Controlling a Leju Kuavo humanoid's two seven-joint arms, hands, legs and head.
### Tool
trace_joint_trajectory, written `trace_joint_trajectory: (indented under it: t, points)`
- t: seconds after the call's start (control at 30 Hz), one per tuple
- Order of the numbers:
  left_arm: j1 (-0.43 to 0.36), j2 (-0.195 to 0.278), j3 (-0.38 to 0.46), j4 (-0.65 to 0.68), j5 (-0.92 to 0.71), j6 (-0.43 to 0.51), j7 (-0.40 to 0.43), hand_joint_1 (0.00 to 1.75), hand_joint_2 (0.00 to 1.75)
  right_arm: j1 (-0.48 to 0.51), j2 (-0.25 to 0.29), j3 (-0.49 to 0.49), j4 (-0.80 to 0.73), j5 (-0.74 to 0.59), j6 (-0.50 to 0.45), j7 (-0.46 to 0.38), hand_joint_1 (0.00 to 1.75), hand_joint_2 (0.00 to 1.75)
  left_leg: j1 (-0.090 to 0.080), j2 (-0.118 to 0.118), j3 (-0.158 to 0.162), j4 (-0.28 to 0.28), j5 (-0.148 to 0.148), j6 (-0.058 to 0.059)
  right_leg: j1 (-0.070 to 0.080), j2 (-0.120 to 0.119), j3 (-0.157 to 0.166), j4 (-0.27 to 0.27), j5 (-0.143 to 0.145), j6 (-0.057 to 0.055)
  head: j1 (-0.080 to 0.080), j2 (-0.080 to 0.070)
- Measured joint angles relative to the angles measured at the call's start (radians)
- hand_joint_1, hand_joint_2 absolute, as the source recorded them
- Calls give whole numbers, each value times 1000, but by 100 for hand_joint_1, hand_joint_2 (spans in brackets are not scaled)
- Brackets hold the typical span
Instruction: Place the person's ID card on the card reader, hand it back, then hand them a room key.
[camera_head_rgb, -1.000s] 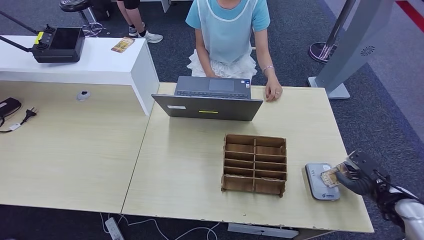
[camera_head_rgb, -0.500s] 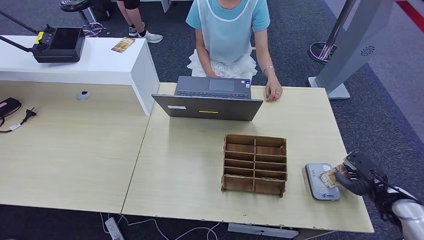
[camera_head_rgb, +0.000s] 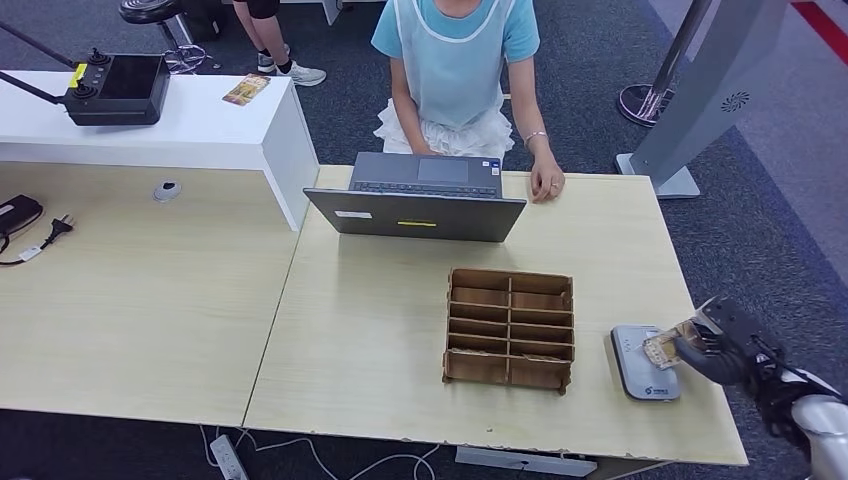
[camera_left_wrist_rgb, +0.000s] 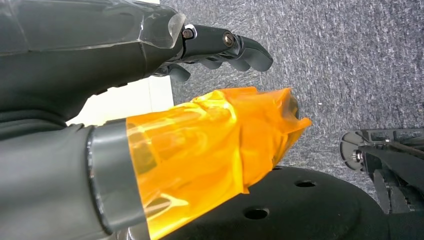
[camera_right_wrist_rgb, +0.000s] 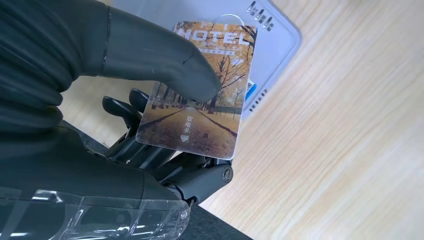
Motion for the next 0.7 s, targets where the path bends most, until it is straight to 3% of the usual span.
trace_joint_trajectory:
  t: [0.43, 0.7]
  points:
    - [0, 0, 0, 0, 10, 0, -2, 0, 0, -58, -56, -33, -109, -107, 87, -13, 175, 175, 0, 0, 0, 0, 0, 0, 0, 0, 0, 0, 0, 0, 0, 0]
    - [0, 0, 1, 0, 19, 0, -2, 0, 0, -152, -54, -20, -185, -104, 34, -10, 175, 175, 0, 1, -1, 0, 1, 1, 0, 0, 0, 0, 0, 0, 0, 0]
